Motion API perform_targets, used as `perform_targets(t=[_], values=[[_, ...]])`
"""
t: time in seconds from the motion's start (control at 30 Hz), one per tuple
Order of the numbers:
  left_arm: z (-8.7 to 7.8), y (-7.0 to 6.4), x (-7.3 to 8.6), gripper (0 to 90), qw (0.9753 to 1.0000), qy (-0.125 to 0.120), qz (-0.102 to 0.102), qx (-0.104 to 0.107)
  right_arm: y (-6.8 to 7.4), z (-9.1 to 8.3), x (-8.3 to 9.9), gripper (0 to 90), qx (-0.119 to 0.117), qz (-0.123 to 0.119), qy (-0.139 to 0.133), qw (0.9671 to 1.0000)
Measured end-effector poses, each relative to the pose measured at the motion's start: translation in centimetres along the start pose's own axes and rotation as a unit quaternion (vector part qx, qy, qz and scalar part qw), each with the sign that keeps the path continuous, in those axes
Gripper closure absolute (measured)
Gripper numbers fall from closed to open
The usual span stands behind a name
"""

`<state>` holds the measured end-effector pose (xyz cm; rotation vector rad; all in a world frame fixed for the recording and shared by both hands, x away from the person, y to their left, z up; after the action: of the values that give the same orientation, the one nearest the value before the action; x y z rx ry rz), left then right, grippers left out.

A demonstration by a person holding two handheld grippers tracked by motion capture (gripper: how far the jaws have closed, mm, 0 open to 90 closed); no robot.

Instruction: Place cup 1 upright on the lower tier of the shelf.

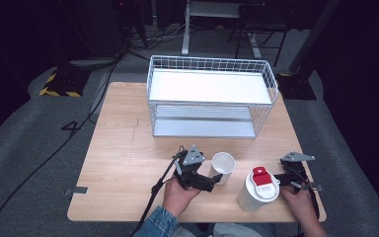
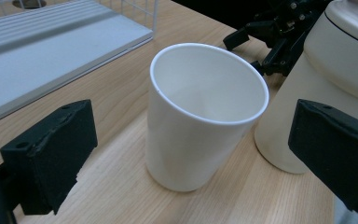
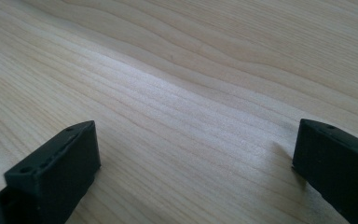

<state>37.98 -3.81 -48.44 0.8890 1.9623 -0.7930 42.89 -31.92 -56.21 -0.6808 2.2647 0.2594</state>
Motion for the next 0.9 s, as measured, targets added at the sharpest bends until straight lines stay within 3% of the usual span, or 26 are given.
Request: perform_targets(t=[0.27,0.37,0.53,0.7,0.9], values=[[2.1,-0.2,0.4,0.5,0.9999,-0.01,-0.001,-0.002,0.0,0.0,0.0,0.7,0.0,0.0,0.0,1.0],[3.0,-0.1,0.8,0.6,0.9998,-0.011,0.002,-0.013,0.0,0.0,0.0,0.7,0.0,0.0,0.0,1.0],[3.7,0.0,1.2,0.6,0.9998,-0.009,0.005,-0.017,0.0,0.0,0.0,0.7,0.0,0.0,0.0,1.0],[4.3,0.1,1.4,0.9,0.9996,-0.015,-0.003,-0.025,0.0,0.0,0.0,0.7,0.0,0.0,0.0,1.0],[5.1,0.0,1.8,7.0,0.9991,-0.027,0.005,-0.032,0.0,0.0,0.0,0.7,0.0,0.0,0.0,1.0]])
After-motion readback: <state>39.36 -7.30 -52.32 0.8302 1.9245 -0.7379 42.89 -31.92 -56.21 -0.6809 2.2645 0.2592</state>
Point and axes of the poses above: each handheld gripper's, and its own axes: z roughly forward along the jaws, x roughly out of its underside, y roughly to its left, the point moved 8 cm from there along z, roughly forward along the jaws, and after that the axes turned 1 degree about -z, right-handed, at the moved point
